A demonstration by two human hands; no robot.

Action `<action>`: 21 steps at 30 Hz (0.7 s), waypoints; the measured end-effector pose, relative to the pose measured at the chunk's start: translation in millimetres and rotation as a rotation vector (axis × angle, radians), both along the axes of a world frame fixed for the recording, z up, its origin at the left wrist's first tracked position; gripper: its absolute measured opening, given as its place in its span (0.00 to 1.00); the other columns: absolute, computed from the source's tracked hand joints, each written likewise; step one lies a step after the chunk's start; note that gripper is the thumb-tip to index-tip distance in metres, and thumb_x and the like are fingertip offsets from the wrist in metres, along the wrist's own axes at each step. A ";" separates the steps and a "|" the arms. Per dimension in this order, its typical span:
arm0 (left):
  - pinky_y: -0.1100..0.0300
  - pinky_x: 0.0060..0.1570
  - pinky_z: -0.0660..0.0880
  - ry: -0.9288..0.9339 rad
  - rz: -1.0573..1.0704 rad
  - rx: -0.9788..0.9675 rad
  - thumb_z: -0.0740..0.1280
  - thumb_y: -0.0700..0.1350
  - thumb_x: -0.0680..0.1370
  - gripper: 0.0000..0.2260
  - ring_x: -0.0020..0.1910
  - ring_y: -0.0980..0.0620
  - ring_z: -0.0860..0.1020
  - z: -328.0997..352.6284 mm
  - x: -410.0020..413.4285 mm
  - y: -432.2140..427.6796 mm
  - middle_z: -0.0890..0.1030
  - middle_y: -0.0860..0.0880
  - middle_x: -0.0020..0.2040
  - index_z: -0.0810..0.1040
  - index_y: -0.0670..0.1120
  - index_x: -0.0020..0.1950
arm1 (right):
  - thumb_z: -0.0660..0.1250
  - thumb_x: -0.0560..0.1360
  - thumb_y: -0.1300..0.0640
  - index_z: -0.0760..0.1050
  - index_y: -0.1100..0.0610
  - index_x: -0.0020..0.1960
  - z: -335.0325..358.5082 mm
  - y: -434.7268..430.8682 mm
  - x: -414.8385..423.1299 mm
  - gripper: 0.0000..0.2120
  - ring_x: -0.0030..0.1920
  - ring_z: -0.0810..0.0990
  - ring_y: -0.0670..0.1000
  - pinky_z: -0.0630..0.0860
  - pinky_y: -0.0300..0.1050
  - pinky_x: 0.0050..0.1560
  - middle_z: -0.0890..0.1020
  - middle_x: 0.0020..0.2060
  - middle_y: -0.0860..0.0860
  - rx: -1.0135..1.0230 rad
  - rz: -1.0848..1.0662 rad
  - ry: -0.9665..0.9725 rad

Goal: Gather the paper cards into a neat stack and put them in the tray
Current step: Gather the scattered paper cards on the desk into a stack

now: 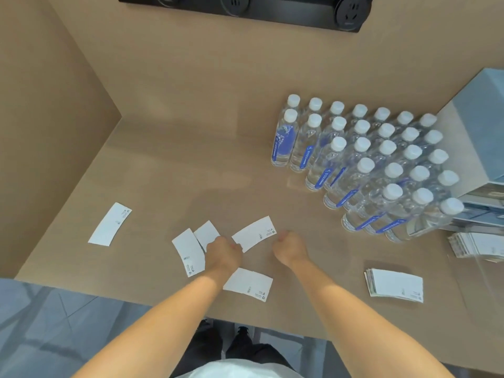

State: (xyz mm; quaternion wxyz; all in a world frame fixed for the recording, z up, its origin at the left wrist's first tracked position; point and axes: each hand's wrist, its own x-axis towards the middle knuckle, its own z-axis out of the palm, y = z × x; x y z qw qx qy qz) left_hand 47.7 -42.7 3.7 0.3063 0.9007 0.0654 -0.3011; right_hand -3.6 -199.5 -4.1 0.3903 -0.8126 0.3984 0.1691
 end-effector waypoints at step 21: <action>0.61 0.52 0.73 -0.034 0.284 -0.253 0.66 0.35 0.73 0.16 0.49 0.51 0.77 -1.0 13.4 4.9 0.80 0.51 0.50 0.79 0.46 0.59 | 0.55 0.72 0.69 0.83 0.55 0.52 2.1 13.3 -6.6 0.21 0.42 0.79 0.52 0.81 0.50 0.51 0.83 0.44 0.51 0.281 -0.223 -0.122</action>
